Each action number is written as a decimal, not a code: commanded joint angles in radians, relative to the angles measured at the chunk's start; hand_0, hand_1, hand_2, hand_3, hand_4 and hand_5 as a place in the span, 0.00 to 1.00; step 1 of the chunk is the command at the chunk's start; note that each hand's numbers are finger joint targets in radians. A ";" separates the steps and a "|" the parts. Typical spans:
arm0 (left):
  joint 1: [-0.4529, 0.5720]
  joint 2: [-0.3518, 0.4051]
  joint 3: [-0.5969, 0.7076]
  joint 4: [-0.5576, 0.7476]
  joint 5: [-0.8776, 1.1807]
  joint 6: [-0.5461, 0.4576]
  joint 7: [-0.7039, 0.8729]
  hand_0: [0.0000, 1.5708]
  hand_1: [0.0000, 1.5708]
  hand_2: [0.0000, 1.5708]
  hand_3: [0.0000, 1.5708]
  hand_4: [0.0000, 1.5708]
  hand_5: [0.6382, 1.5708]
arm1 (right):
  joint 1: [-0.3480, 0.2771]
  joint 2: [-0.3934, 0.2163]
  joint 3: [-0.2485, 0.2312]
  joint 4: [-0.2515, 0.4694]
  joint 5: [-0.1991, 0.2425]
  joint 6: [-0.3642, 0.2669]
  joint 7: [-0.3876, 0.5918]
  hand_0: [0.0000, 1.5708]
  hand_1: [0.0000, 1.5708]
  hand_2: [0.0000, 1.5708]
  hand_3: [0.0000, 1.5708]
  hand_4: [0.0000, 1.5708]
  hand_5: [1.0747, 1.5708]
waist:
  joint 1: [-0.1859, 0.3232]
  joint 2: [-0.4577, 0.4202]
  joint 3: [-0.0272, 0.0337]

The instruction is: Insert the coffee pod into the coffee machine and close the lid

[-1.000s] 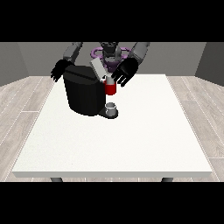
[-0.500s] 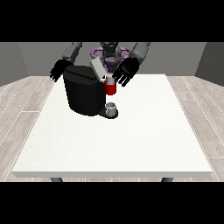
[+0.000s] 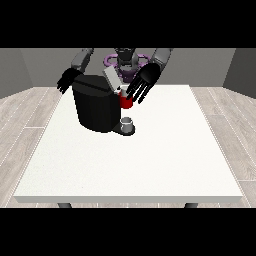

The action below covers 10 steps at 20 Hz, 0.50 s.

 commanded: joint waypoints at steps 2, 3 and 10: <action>0.010 -0.049 -0.024 -0.034 -0.019 0.004 0.016 0.00 0.00 0.00 0.00 0.00 1.00 | -0.012 -0.024 -0.045 0.067 -0.022 0.012 -0.020 0.00 0.00 0.00 0.00 0.22 1.00 | 0.042 -0.023 -0.0002; 0.036 -0.042 -0.021 -0.026 -0.010 -0.016 -0.010 0.00 0.00 0.00 0.00 0.00 1.00 | 0.044 0.029 -0.002 0.056 0.003 -0.013 -0.053 0.00 0.00 0.00 0.00 0.22 1.00 | 0.050 -0.046 -0.0004; 0.044 -0.013 0.016 -0.034 0.002 -0.029 -0.004 0.00 0.00 0.00 0.00 0.00 1.00 | 0.056 -0.004 -0.032 0.058 -0.028 0.018 -0.045 0.00 0.00 0.00 0.00 0.23 1.00 | 0.043 -0.071 -0.0006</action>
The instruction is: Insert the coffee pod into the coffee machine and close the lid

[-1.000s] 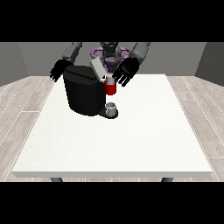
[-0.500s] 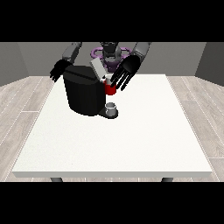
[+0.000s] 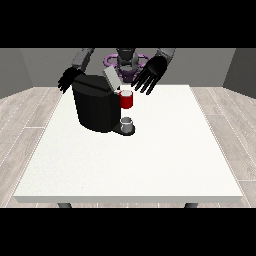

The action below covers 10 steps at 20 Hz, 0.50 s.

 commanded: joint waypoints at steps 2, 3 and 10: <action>-0.007 0.018 0.053 -0.007 0.045 -0.022 -0.018 0.00 0.00 0.00 0.00 0.00 1.00 | -0.006 0.001 -0.014 0.007 -0.021 0.009 -0.012 0.00 0.00 0.00 0.00 0.24 1.00 | 0.011 0.001 -0.0001; 0.067 -0.091 0.007 -0.038 0.030 0.007 0.024 0.00 0.00 0.00 0.00 0.00 1.00 | -0.005 -0.014 -0.047 0.037 -0.035 -0.009 0.040 0.00 0.00 0.00 0.00 0.27 1.00 | 0.068 -0.095 0.0000; 0.221 -0.196 0.226 -0.028 0.287 0.025 -0.047 0.00 0.00 0.00 0.00 0.16 1.00 | 0.155 -0.012 -0.031 0.011 -0.020 0.000 0.017 0.00 0.00 0.00 0.00 0.27 1.00 | 0.121 -0.246 -0.0024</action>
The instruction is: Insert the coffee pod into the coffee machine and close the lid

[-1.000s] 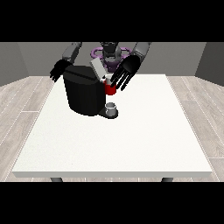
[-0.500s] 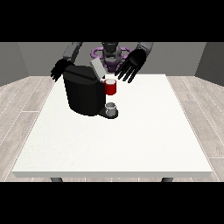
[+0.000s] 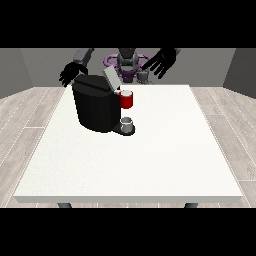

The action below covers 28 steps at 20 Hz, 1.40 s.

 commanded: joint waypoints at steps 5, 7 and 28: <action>0.213 -0.123 0.139 -0.015 0.216 -0.057 -0.064 0.00 0.00 0.00 0.00 0.00 1.00 | 0.134 -0.032 -0.025 0.005 0.000 0.017 -0.034 0.00 0.00 0.00 0.00 0.31 1.00 | 0.116 -0.176 0.0005; 0.278 -0.167 0.146 -0.025 0.233 -0.023 -0.089 0.00 0.00 0.00 0.00 0.00 1.00 | 0.139 -0.036 0.013 -0.044 0.015 0.029 0.018 0.00 0.00 0.00 0.00 0.28 1.00 | 0.114 -0.232 0.0000; 0.561 -0.289 0.107 -0.282 0.433 -0.101 -0.038 0.00 0.00 0.00 0.00 0.06 1.00 | -0.072 -0.121 0.097 -0.183 0.049 0.159 0.170 0.00 0.00 0.00 0.00 0.15 1.00 | 0.270 -0.223 0.0008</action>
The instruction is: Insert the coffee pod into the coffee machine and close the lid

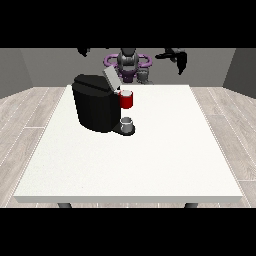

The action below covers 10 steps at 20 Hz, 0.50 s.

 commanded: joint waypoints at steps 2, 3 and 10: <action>0.067 -0.011 -0.038 -0.140 0.061 -0.036 0.068 0.00 0.00 0.00 0.00 0.14 1.00 | 0.021 0.028 0.052 0.016 0.054 0.004 -0.039 0.00 0.00 0.00 0.00 0.14 1.00 | 0.035 0.001 0.0003; 0.076 -0.016 -0.055 -0.169 0.059 -0.017 0.054 0.00 0.00 0.00 0.00 0.07 1.00 | -0.052 0.029 0.032 0.018 0.046 -0.002 -0.037 0.00 0.00 0.00 0.00 0.10 1.00 | 0.027 0.058 0.0002; 0.153 -0.013 -0.066 -0.306 0.143 -0.029 0.106 0.00 0.00 0.00 0.00 0.00 1.00 | -0.123 -0.011 -0.029 0.103 -0.003 0.071 -0.035 0.00 0.00 0.00 0.00 0.00 1.00 | 0.052 0.127 0.0002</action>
